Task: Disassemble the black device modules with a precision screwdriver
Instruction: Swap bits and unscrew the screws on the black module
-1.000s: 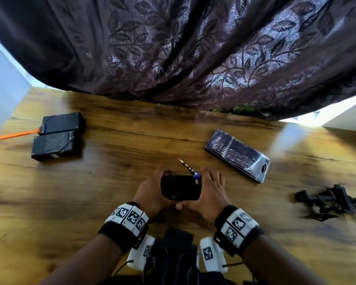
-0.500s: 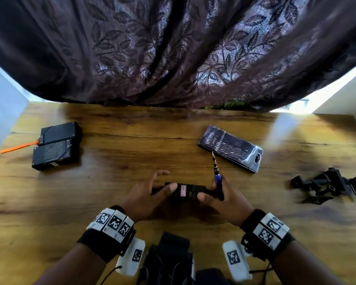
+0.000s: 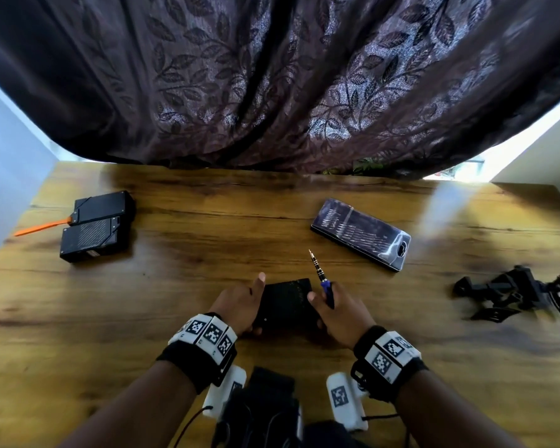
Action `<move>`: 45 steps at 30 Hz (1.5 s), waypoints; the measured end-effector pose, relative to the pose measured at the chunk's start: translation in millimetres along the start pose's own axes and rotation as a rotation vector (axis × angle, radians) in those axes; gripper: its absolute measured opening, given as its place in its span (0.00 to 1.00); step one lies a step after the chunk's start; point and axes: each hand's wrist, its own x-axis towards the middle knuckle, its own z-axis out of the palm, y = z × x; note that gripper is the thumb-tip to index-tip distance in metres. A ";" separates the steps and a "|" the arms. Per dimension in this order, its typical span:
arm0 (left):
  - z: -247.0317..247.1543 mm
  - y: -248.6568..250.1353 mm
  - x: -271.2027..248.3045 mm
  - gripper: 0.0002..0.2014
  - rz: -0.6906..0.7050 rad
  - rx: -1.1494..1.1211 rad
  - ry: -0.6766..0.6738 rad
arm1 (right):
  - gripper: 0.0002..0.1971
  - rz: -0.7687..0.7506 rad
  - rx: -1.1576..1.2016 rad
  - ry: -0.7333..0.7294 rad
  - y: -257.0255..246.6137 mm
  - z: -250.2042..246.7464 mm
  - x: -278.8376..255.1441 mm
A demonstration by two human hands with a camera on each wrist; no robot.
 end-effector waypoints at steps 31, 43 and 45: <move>-5.2 -33.1 2.1 0.28 0.363 0.087 0.151 | 0.18 0.018 -0.012 0.081 7.2 -20.4 -12.0; 22.1 8.6 -22.9 0.35 0.610 0.552 0.147 | 0.13 -0.485 0.105 0.518 16.1 -67.3 -80.2; 23.5 7.2 -20.6 0.34 0.622 0.554 0.143 | 0.13 -0.523 0.132 0.532 9.3 -67.2 -83.7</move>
